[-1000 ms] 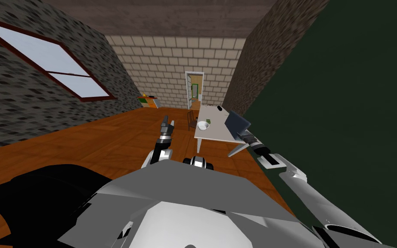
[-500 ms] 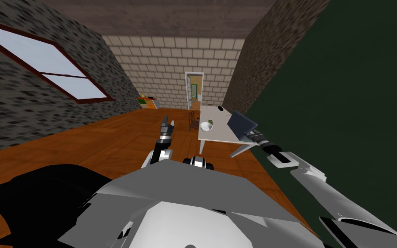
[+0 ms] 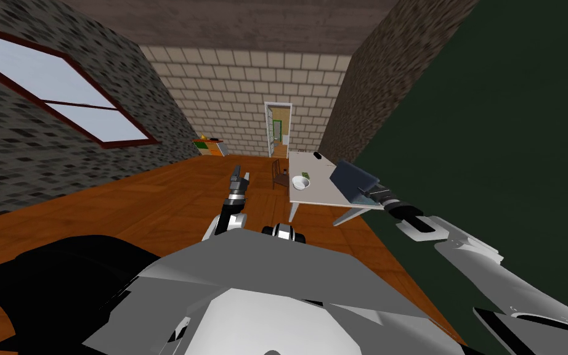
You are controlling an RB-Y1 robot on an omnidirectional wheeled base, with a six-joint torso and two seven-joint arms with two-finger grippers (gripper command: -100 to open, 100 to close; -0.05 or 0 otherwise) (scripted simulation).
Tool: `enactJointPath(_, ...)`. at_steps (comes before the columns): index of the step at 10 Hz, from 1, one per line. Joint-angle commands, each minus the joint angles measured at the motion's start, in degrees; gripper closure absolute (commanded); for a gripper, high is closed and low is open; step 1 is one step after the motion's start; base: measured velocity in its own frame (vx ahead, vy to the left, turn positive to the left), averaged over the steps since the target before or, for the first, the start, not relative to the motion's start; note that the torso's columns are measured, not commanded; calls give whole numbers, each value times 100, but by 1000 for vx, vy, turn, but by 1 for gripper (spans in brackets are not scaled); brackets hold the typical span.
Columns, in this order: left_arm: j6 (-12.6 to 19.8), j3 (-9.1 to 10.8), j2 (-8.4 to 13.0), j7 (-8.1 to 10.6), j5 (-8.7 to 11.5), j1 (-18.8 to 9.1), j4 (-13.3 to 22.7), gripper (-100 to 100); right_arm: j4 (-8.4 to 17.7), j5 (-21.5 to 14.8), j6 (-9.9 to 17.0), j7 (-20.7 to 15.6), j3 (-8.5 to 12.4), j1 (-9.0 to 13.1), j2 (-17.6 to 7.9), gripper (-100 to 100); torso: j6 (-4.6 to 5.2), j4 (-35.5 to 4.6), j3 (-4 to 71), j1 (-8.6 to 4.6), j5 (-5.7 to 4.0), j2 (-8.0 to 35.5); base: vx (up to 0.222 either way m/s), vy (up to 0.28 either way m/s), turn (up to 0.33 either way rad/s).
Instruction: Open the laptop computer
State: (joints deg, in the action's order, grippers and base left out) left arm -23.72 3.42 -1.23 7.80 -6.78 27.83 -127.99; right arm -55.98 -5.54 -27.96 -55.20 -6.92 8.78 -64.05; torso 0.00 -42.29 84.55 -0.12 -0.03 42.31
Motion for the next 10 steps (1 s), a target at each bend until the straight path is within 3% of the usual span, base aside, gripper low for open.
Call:
enactJointPath(1, 0, 0, 0, 0, 0, 0, 0, 0, 411, -8, -58, -168, -48, 193, -254, -100, 2, 0, 0, 2, 0, 1, 23, 118, -40)
enactJointPath(3, 0, 0, -1, 0, 0, 1, 0, 0, 682, -15, -62, -327, -78, 333, -454, -100, 0, 4, 8, 30, 8, -13, 40, 155, -36)
enactJointPath(5, 0, 0, 0, 0, 0, 0, 0, 0, 609, -18, -32, -297, -80, 319, -407, -100, 0, 0, -1, -11, -3, 3, 8, 40, -3)
enactJointPath(6, 0, 1, 1, 0, 0, 0, 0, 0, 608, -18, -33, -295, -79, 319, -407, 100, 1, -2, -4, -21, -8, 6, 7, -1, -13)
enactJointPath(10, 0, 1, 2, 0, 0, -1, 0, 0, 657, 99, 89, 411, -232, 335, -564, 100, 4, 11, 12, -7, -8, -20, -36, -70, 90)
